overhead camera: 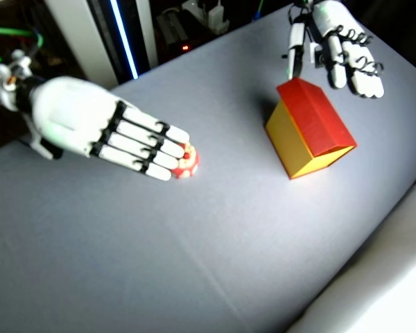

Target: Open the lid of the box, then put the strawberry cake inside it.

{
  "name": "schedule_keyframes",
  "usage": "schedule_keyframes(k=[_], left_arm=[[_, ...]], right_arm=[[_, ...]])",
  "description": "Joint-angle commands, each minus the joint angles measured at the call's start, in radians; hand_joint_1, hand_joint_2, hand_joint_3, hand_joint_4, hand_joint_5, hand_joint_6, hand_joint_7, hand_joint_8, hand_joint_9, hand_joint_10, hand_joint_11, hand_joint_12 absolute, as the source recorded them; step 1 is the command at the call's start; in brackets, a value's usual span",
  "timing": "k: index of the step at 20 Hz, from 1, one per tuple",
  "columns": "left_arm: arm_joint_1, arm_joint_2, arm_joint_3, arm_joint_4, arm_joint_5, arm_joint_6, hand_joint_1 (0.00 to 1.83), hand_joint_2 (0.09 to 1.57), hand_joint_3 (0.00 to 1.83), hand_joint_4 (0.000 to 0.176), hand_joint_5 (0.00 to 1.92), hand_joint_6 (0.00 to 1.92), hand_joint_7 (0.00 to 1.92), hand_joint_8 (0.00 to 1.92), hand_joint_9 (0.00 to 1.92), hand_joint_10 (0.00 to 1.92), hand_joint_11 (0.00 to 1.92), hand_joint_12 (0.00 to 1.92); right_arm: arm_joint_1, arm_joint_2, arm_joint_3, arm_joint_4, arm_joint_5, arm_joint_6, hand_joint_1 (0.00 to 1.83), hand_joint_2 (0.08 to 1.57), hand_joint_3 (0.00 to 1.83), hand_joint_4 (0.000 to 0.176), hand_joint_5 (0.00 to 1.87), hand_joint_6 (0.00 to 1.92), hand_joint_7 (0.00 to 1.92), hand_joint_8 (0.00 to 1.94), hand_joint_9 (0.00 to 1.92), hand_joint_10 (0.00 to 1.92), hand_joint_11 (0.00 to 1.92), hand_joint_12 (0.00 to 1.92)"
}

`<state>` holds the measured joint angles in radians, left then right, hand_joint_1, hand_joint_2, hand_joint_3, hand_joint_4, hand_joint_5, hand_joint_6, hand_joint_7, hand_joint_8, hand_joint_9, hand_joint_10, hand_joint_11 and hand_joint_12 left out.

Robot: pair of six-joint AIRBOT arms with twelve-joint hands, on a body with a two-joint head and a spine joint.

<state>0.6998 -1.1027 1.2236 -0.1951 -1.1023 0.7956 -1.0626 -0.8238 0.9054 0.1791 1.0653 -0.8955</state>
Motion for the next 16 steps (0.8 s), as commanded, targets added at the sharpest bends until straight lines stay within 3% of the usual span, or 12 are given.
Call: schedule_keyframes(k=[1,4,6,8,11,13,15,16], left_arm=[[-0.007,0.013,0.008,-0.020,-0.153,-0.006,0.61,1.32,0.00,0.170,0.00,0.00,0.00,0.00,0.00,0.00,0.00,0.00],[0.009,0.013,0.015,-0.088,-0.210,-0.012,0.51,1.32,0.00,0.144,0.00,0.00,0.00,0.00,0.00,0.00,0.00,0.00],[0.020,0.012,0.022,-0.131,-0.242,-0.029,0.45,1.35,0.01,0.111,0.00,0.00,0.00,0.00,0.00,0.00,0.00,0.00],[0.024,0.011,0.037,-0.186,-0.276,-0.052,0.35,1.37,0.01,0.173,0.00,0.00,0.00,0.00,0.00,0.00,0.00,0.00],[0.036,0.013,0.052,-0.263,-0.291,-0.054,0.28,1.37,0.01,0.176,0.00,0.00,0.00,0.00,0.00,0.00,0.00,0.00],[0.053,0.024,0.064,-0.316,-0.285,-0.063,0.39,1.39,0.01,0.176,0.00,0.00,0.00,0.00,0.00,0.00,0.00,0.00],[0.064,0.037,0.077,-0.352,-0.240,-0.063,0.39,1.39,0.01,0.176,0.00,0.00,0.00,0.00,0.00,0.00,0.01,0.01],[0.070,0.039,0.087,-0.370,-0.211,-0.063,0.42,1.40,0.01,0.151,0.00,0.00,0.00,0.00,0.00,0.00,0.00,0.00]], right_arm=[[0.004,0.002,0.001,0.004,0.125,0.005,0.73,1.19,0.00,0.000,0.00,0.00,0.00,0.00,0.00,0.00,0.00,0.00],[0.002,-0.001,0.002,0.006,0.127,0.005,0.76,1.19,0.00,0.000,0.00,0.00,0.00,0.00,0.00,0.00,0.00,0.00],[0.000,-0.002,0.003,0.009,0.127,0.006,0.76,1.18,0.00,0.000,0.00,0.00,0.00,0.00,0.00,0.00,0.00,0.00],[-0.003,-0.004,0.003,0.012,0.127,0.006,0.72,1.19,0.00,0.000,0.00,0.00,0.00,0.00,0.00,0.00,0.00,0.00],[-0.005,-0.005,0.004,0.012,0.129,0.008,0.76,1.19,0.00,0.000,0.00,0.00,0.00,0.00,0.00,0.00,0.00,0.00],[-0.006,-0.006,0.005,0.012,0.129,0.008,0.79,1.18,0.00,0.000,0.00,0.00,0.00,0.00,0.00,0.00,0.00,0.00],[-0.007,-0.007,0.005,0.012,0.129,0.011,0.80,1.18,0.00,0.000,0.00,0.00,0.00,0.00,0.00,0.00,0.00,0.00],[-0.008,-0.007,0.005,0.012,0.129,0.012,0.78,1.18,0.00,0.000,0.00,0.00,0.00,0.00,0.00,0.00,0.00,0.00]])
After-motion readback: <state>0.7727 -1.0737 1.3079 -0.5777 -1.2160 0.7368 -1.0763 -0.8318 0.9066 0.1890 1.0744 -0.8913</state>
